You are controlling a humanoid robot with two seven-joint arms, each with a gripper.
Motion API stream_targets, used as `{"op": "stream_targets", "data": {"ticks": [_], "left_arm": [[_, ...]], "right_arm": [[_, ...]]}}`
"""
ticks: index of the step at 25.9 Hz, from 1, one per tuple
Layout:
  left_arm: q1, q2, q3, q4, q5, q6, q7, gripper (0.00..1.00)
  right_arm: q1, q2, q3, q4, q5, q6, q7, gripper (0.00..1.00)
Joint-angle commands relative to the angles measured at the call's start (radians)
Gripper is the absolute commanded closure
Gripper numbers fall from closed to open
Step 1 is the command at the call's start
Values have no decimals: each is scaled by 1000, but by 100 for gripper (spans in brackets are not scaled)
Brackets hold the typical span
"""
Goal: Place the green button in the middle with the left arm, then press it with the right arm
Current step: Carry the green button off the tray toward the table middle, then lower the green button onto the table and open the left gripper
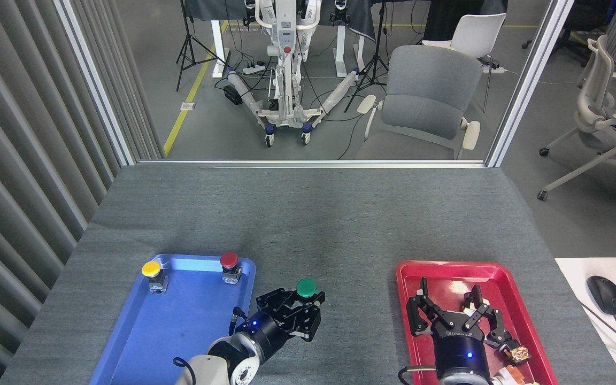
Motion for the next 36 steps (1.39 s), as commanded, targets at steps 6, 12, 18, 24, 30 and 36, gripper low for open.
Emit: {"op": "stream_targets", "data": {"ticks": [6,12,18,24,30,36], "left_arm": [[-60,-18,-100,96,-2,100,5,100],[-51,-18,-230,242,15,252,15,100],[18,-15,-264,127,56,254,65,100],[61,-8,-204,53,61,263,81,99],[66,-15,-145,50,131,261,102,13],[69,-10,-151,61,191,250,142,1]], "right_arm": [[2,-4,3,15,55,-9,-1,0],[-5,-6,3,32,55,-13,-7,0],[-10,-44,-7,37,45,-78,-4,0],[-8,-70,-6,37,46,-86,-4,0],[-1,-73,-3,35,51,-79,-10,0],[-5,-81,16,35,31,-70,-10,0]]}}
